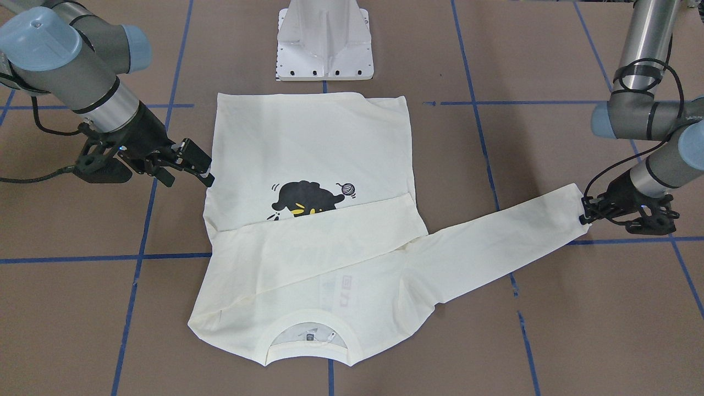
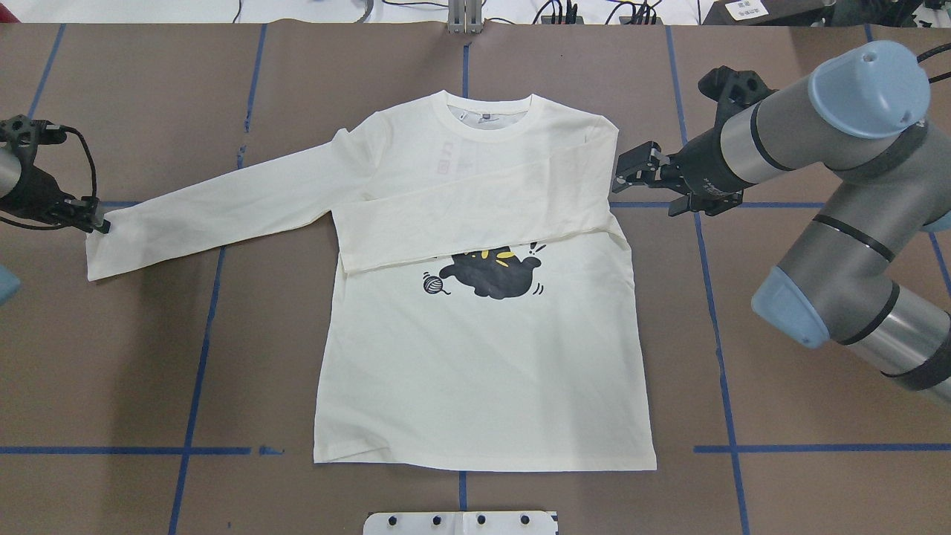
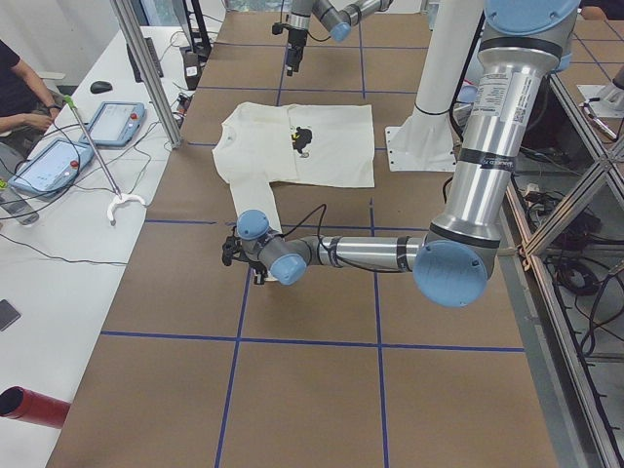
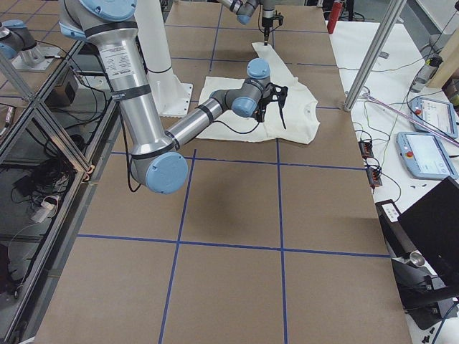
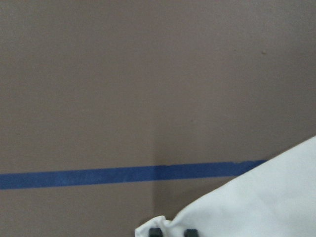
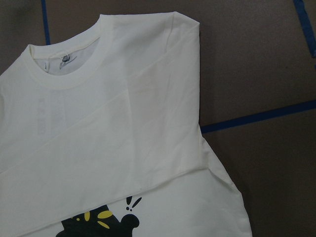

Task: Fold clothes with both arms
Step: 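Raise the right gripper away while the left gripper moves to the other cuff, then grasp the other sleeve with the left gripper and fold it across the body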

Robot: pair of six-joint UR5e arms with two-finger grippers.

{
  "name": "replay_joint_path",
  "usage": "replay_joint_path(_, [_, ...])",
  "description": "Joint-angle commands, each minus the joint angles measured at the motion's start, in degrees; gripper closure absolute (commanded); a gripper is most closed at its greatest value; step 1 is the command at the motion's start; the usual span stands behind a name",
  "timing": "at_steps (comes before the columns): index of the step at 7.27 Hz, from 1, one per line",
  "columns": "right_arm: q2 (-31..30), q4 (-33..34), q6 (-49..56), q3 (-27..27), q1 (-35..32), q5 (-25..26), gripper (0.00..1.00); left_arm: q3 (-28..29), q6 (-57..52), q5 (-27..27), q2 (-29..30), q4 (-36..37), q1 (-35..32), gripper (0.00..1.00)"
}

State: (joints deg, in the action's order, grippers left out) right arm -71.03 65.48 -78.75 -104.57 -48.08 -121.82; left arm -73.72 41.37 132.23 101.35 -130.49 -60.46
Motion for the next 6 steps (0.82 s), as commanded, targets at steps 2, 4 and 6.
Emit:
replay_joint_path(2, [-0.5,0.0,0.0,0.0,-0.2,-0.3,0.00,-5.3,4.7,5.4,0.2,0.2,0.0,1.00])
replay_joint_path(4, [-2.0,0.0,0.2,-1.0,-2.4,-1.7,0.00,-14.1,18.3,10.9,3.2,0.2,0.1,1.00])
replay_joint_path(6, [-7.5,-0.1,10.0,-1.6,-9.4,-8.7,0.00,-15.0,35.5,9.7,14.2,0.2,7.4,1.00])
